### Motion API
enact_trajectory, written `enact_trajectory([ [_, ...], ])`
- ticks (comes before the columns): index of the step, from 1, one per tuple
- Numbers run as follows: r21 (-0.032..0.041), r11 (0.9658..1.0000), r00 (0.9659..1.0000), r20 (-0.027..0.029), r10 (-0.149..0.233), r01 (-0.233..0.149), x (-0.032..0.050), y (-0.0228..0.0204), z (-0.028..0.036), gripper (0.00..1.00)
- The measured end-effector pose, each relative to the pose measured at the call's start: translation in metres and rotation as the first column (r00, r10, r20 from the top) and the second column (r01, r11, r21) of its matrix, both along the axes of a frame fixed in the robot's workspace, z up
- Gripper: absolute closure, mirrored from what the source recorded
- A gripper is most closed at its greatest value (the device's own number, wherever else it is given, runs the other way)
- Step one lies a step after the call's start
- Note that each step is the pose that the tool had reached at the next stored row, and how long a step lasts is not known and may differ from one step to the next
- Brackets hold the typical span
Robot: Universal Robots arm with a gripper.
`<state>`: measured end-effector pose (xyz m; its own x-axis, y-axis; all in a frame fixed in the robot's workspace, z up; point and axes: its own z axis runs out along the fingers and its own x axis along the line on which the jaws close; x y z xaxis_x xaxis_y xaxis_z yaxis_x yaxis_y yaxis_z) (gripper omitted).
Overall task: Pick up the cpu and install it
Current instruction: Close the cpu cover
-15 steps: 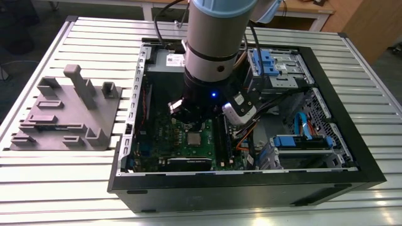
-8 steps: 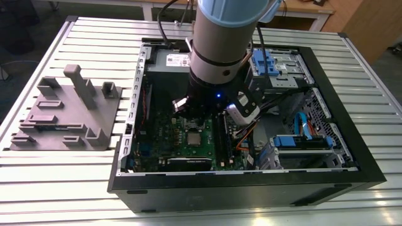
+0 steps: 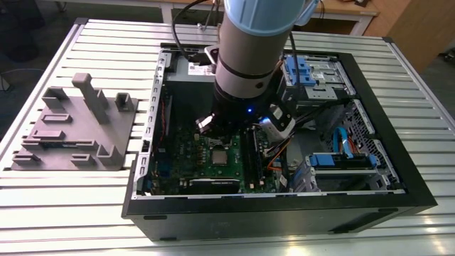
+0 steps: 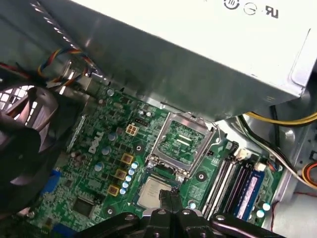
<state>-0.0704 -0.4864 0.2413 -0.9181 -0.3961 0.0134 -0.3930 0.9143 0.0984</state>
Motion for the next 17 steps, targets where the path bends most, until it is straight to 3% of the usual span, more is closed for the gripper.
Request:
enact_trajectory([
  [5, 0.0565, 0.9984, 1.0000, 0.0003, 0.005, -0.005, 0.0063, 0.0005, -0.0012, 0.90],
  [6, 0.0664, 0.9978, 1.0000, 0.0003, 0.005, -0.005, 0.0077, 0.0007, -0.0016, 0.90],
  [8, 0.0795, 0.9968, 1.0000, 0.0004, 0.006, -0.006, 0.0102, 0.0015, -0.0027, 0.90],
  [11, 0.0863, 0.9962, 1.0000, 0.0006, 0.008, -0.008, 0.0146, 0.0039, -0.0056, 0.90],
  [17, 0.0869, 0.9962, 0.9999, 0.0006, 0.010, -0.010, 0.0194, 0.0126, -0.0111, 0.90],
])
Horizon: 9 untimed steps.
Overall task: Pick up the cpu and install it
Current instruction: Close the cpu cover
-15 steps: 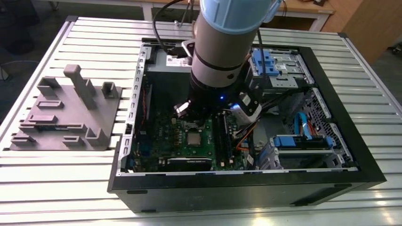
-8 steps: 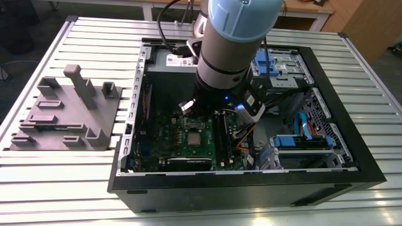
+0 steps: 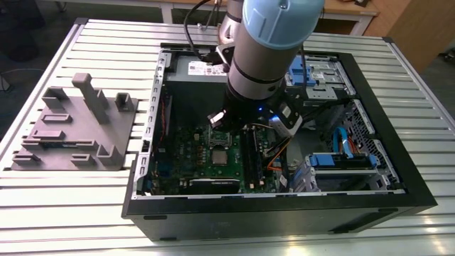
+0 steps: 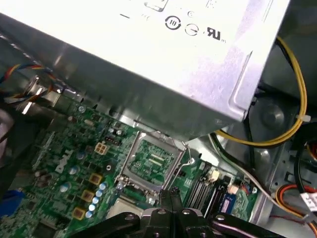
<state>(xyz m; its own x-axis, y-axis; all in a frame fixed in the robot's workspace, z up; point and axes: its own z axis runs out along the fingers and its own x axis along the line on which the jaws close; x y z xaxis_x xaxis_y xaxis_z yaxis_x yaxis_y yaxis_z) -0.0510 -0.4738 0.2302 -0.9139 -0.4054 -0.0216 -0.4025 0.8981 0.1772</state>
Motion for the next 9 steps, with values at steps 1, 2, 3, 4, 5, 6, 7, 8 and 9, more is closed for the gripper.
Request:
enact_trajectory([
  [1, 0.0001, 1.0000, 1.0000, 0.0003, 0.003, -0.003, 0.0000, 0.0010, -0.0012, 0.90],
  [2, 0.0003, 1.0000, 1.0000, 0.0007, 0.009, -0.009, 0.0001, 0.0015, -0.0024, 0.90],
  [3, 0.0002, 0.9998, 0.9998, 0.0009, 0.021, -0.021, 0.0001, 0.0016, -0.0035, 0.90],
  [4, 0.0001, 0.9992, 0.9992, 0.0009, 0.040, -0.040, 0.0000, 0.0017, -0.0044, 0.90],
  [5, 0.0001, 0.9983, 0.9983, 0.0009, 0.058, -0.058, 0.0000, 0.0017, -0.0054, 0.90],
  [6, 0.0001, 0.9971, 0.9971, 0.0010, 0.076, -0.076, -0.0001, 0.0017, -0.0063, 0.90],
  [7, 0.0001, 0.9956, 0.9956, 0.0010, 0.094, -0.094, 0.0000, 0.0017, -0.0072, 0.90],
  [8, 0.0000, 0.9940, 0.9940, 0.0010, 0.109, -0.109, 0.0000, 0.0017, -0.0077, 0.90],
  [9, -0.0002, 0.9932, 0.9932, 0.0010, 0.116, -0.116, 0.0008, 0.0018, -0.0078, 0.90],
])
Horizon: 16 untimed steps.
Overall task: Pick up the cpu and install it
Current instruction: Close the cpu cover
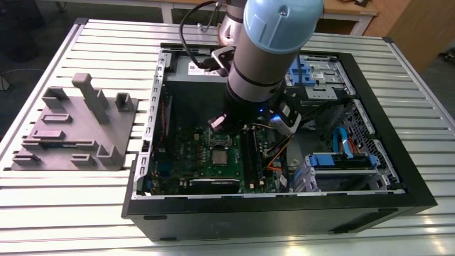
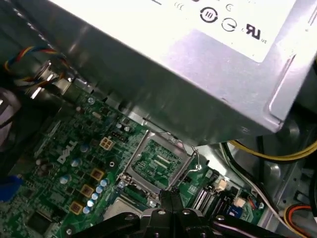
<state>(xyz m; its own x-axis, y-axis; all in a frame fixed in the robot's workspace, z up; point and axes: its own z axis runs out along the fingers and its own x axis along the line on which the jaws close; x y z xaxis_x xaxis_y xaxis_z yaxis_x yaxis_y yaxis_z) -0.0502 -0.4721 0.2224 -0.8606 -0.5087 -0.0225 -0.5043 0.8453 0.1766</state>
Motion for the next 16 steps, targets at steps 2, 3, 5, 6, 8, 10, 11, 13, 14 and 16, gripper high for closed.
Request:
enact_trajectory([
  [2, 0.0001, 1.0000, 1.0000, -0.0001, 0.002, -0.002, 0.0023, 0.0016, -0.0002, 0.90],
  [3, 0.0002, 1.0000, 1.0000, 0.0000, 0.002, -0.002, 0.0034, 0.0030, -0.0003, 0.90],
  [5, 0.0003, 1.0000, 1.0000, 0.0000, 0.002, -0.002, 0.0050, 0.0063, -0.0004, 0.90],
  [6, 0.0003, 1.0000, 1.0000, -0.0001, 0.002, -0.002, 0.0057, 0.0081, -0.0004, 0.90],
  [8, 0.0003, 1.0000, 1.0000, 0.0000, 0.002, -0.002, 0.0067, 0.0130, -0.0006, 0.90],
  [10, 0.0003, 1.0000, 1.0000, 0.0000, 0.003, -0.003, 0.0074, 0.0177, -0.0007, 0.90],
  [11, 0.0003, 1.0000, 1.0000, 0.0000, 0.003, -0.003, 0.0078, 0.0197, -0.0008, 0.90],
  [13, 0.0012, 1.0000, 1.0000, -0.0001, 0.007, -0.007, 0.0085, 0.0216, -0.0010, 0.90],
  [14, 0.0031, 0.9999, 0.9999, 0.0000, 0.013, -0.013, 0.0086, 0.0216, -0.0011, 0.90],
  [16, 0.0043, 0.9998, 0.9998, 0.0002, 0.022, -0.022, 0.0086, 0.0215, -0.0011, 0.90],
])
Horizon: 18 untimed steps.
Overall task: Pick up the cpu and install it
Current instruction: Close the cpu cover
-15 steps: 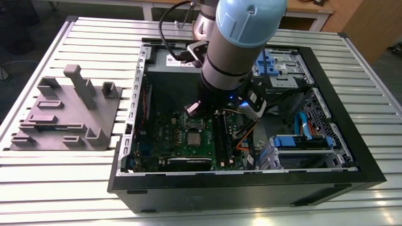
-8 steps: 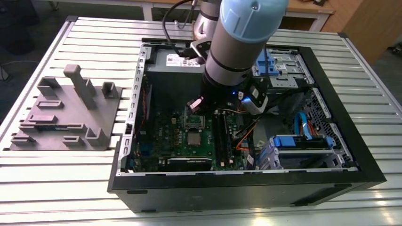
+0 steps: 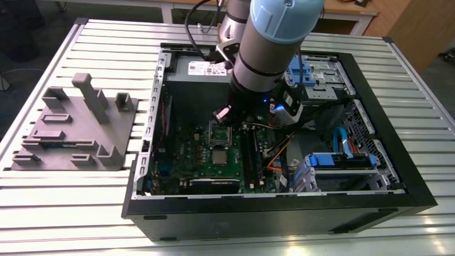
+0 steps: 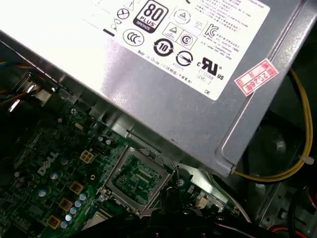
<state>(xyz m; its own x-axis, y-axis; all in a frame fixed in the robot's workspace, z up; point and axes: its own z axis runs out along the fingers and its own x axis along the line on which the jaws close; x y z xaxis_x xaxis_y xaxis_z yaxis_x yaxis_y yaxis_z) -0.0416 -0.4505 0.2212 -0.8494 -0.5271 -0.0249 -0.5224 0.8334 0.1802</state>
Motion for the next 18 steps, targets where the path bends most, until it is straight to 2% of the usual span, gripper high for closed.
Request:
enact_trajectory([
  [15, 0.0000, 1.0000, 1.0000, -0.0002, 0.003, -0.003, 0.0000, -0.0001, 0.0000, 0.90],
  [18, 0.0001, 0.9988, 0.9988, 0.0000, 0.050, -0.050, 0.0001, -0.0001, -0.0005, 0.90],
])
